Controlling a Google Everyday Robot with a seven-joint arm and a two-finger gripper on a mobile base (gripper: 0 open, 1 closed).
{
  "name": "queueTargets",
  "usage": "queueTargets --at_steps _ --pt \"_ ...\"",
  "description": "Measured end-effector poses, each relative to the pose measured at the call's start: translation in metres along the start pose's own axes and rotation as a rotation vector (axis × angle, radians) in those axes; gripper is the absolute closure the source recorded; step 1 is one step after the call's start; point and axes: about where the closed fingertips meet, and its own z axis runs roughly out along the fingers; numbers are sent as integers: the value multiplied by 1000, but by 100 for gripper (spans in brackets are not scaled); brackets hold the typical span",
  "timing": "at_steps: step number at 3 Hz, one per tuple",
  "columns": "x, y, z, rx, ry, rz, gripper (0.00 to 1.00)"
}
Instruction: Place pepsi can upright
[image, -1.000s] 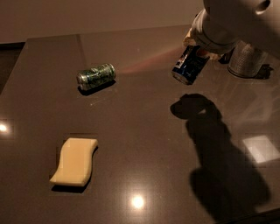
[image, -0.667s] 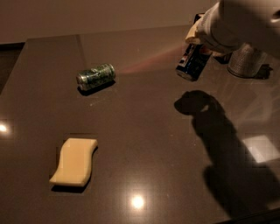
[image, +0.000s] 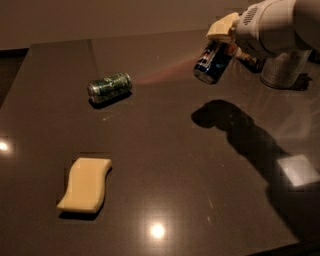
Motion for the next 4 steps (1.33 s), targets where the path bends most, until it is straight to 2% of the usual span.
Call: queueTargets --at_steps 1,2,3,4 --pt "-20 -21 -1 128 -54 -27 100" --pt "-45 -36 0 198 -22 -240 100" --pt "-57 -40 8 212 73 -432 100" --pt "-61 -44 15 209 170 -526 100"
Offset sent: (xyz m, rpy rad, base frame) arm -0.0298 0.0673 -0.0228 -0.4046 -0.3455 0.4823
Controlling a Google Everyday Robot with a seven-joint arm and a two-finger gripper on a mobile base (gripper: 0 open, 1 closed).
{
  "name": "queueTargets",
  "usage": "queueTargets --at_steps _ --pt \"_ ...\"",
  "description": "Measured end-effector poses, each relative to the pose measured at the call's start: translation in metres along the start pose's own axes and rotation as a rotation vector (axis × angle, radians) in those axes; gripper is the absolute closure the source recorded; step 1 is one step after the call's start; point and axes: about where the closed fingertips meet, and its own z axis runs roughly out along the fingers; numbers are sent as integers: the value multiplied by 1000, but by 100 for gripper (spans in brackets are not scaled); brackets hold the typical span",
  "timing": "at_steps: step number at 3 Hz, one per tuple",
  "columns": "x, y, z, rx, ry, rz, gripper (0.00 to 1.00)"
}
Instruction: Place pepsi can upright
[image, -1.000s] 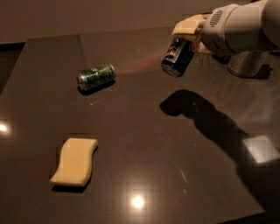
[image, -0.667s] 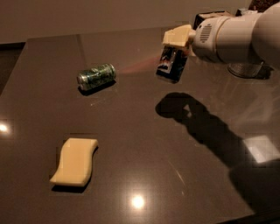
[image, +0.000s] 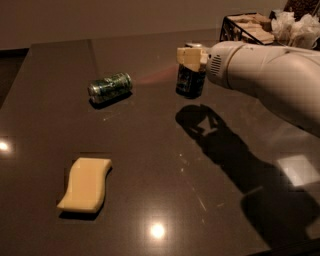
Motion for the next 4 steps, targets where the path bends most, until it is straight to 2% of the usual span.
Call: queueTargets --at_steps 1,3,4 --pt "-5 6 3 -23 43 -14 100" --pt "-26 18 6 -49 68 -23 100" --pt "-36 19 9 -45 82 -62 100"
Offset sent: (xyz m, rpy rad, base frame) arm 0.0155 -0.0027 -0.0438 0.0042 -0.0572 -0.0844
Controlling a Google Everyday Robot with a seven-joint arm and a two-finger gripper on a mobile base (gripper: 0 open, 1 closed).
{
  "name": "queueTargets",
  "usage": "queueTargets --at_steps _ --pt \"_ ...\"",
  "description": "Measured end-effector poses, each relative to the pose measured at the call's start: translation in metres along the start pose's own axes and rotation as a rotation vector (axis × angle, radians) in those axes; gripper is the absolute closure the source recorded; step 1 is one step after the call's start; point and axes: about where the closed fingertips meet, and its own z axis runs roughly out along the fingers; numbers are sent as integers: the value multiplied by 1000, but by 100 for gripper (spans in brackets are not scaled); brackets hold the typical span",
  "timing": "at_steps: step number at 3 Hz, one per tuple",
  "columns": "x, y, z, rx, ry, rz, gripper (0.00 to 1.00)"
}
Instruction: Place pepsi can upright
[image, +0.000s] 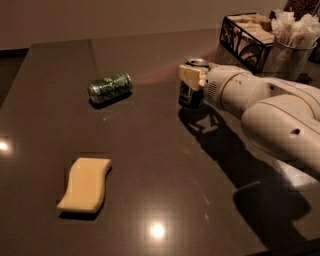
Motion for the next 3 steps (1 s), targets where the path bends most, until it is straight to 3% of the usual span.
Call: queueTargets --at_steps 2,3 --pt "-12 1 8 12 28 -69 100" --pt "-19 1 14 15 26 -75 82"
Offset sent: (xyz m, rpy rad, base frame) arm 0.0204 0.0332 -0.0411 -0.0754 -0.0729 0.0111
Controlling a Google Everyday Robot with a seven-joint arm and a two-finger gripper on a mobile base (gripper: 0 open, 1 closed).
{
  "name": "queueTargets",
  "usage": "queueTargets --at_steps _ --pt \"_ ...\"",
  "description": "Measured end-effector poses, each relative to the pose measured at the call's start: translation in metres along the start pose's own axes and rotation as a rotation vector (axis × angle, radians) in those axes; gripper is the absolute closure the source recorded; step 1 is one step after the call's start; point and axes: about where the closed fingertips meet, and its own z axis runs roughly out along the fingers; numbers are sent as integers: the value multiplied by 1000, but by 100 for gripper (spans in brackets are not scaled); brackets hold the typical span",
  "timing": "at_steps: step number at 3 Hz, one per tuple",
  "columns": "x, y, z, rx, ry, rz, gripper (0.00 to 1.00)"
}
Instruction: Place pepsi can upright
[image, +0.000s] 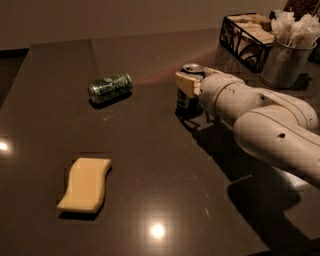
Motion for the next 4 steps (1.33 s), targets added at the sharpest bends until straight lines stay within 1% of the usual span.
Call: queueTargets --at_steps 1,3,4 --pt "-6 5 3 -11 30 -12 58" --pt "0 1 3 -10 42 -19 12" --pt "2 -1 3 -8 45 -21 0"
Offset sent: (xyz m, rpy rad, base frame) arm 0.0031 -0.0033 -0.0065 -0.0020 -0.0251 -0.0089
